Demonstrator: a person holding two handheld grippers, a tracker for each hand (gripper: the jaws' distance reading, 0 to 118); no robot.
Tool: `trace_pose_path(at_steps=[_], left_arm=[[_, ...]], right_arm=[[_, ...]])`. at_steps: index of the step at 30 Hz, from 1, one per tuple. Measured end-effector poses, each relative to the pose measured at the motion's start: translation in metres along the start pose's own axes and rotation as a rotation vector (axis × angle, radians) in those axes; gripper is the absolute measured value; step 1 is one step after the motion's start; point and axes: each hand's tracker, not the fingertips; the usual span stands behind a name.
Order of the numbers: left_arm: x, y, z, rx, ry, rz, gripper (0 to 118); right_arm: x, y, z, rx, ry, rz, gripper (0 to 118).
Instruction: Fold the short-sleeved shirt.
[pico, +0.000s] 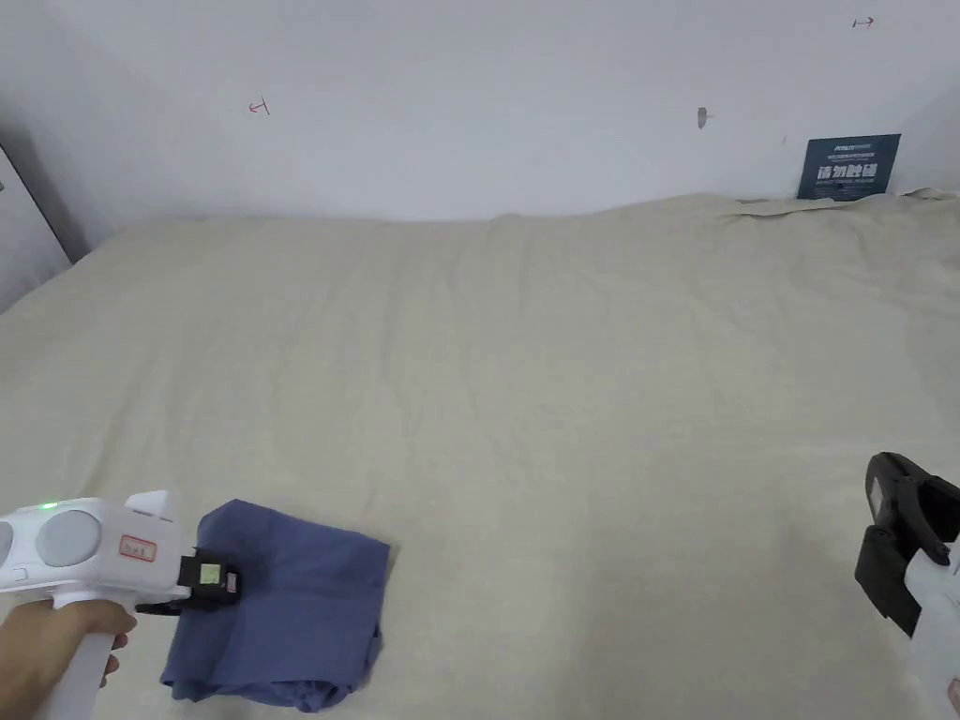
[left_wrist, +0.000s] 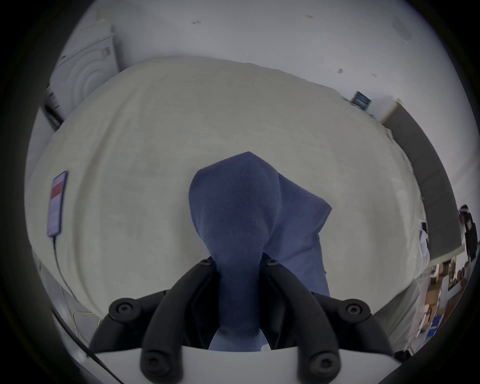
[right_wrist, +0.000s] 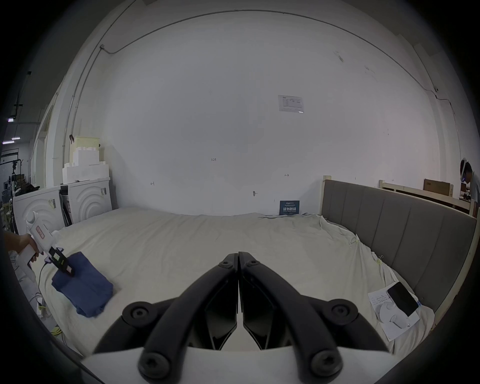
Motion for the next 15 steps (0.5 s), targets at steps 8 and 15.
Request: trace_pose_path(at_steps=[8,15], left_arm=[[-0.049,0.009,-0.011,-0.026,0.125,0.080,21],[-0.046,0.005,-0.026,-0.045,0.150,0.084,38]], right_arm=[[-0.010,-0.002,-0.014,-0.032,-0.001,0.008,0],[-0.012,-0.002,-0.018,-0.053,-0.004,0.022,0]])
